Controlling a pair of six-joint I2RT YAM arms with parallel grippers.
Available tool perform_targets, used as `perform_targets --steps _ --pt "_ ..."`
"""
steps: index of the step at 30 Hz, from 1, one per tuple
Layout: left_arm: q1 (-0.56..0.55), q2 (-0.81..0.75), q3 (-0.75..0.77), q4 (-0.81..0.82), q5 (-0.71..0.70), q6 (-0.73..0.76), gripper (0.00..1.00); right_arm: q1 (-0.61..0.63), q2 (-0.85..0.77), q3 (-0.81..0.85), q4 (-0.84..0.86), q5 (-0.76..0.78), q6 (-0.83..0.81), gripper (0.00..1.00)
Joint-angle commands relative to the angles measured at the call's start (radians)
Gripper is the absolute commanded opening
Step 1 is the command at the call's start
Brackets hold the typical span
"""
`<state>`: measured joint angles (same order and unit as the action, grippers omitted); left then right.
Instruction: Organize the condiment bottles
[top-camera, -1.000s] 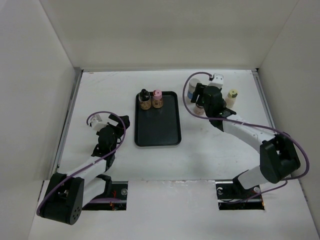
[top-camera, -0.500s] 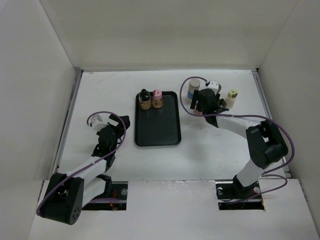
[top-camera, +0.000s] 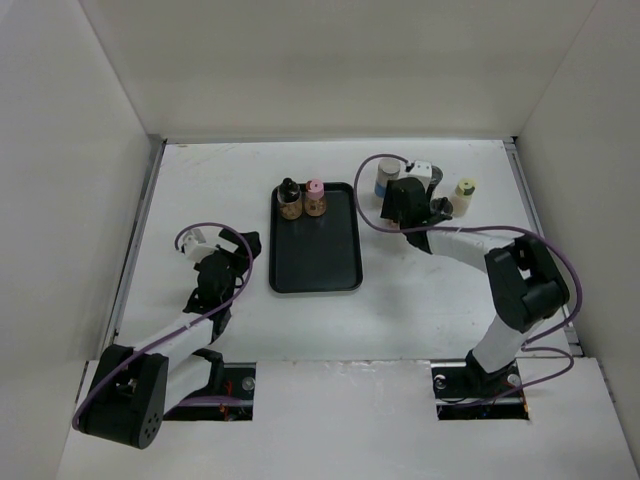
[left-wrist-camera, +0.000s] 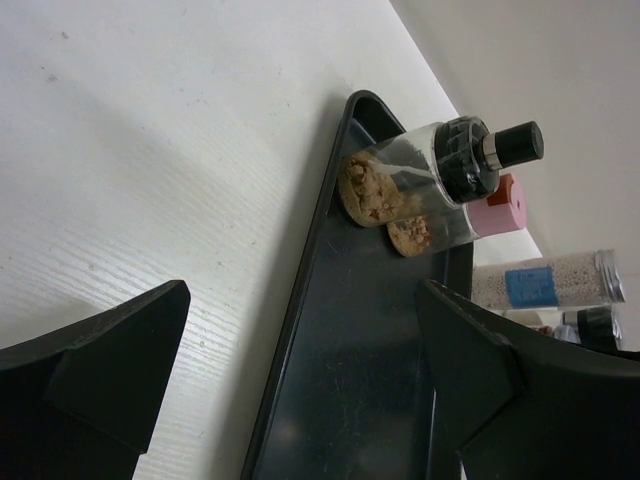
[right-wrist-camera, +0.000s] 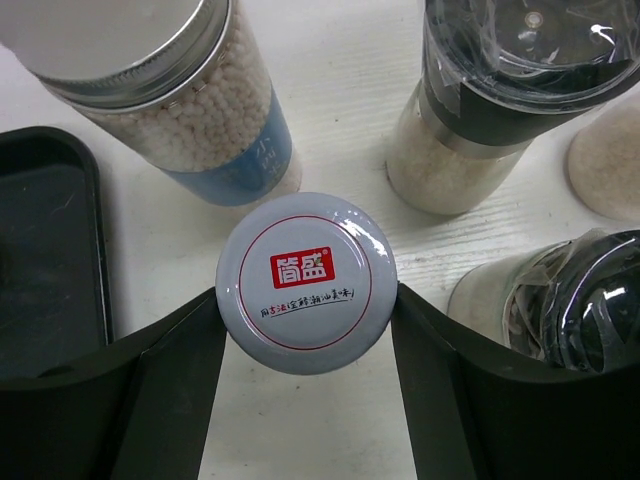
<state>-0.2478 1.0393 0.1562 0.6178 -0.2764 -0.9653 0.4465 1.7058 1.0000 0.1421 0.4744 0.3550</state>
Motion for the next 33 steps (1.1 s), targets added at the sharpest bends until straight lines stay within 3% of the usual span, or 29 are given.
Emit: perform_targets --steps 1,12,26,33 --pt "-0.009 -0.005 0.013 0.046 -0.003 0.004 1.0 0.045 -0.07 -0.009 0.065 0.056 -0.024 0.47" --pt "-0.014 -0.01 0.011 0.046 -0.009 0.004 1.0 0.206 -0.212 0.011 0.057 0.043 -0.047 0.46" --pt "-0.001 -0.028 0.003 0.043 -0.009 0.008 1.0 0.232 0.181 0.389 0.129 -0.077 -0.048 0.47" --pt "-0.002 -0.022 0.005 0.046 -0.004 0.008 1.0 0.194 0.282 0.457 0.134 -0.102 -0.027 0.49"
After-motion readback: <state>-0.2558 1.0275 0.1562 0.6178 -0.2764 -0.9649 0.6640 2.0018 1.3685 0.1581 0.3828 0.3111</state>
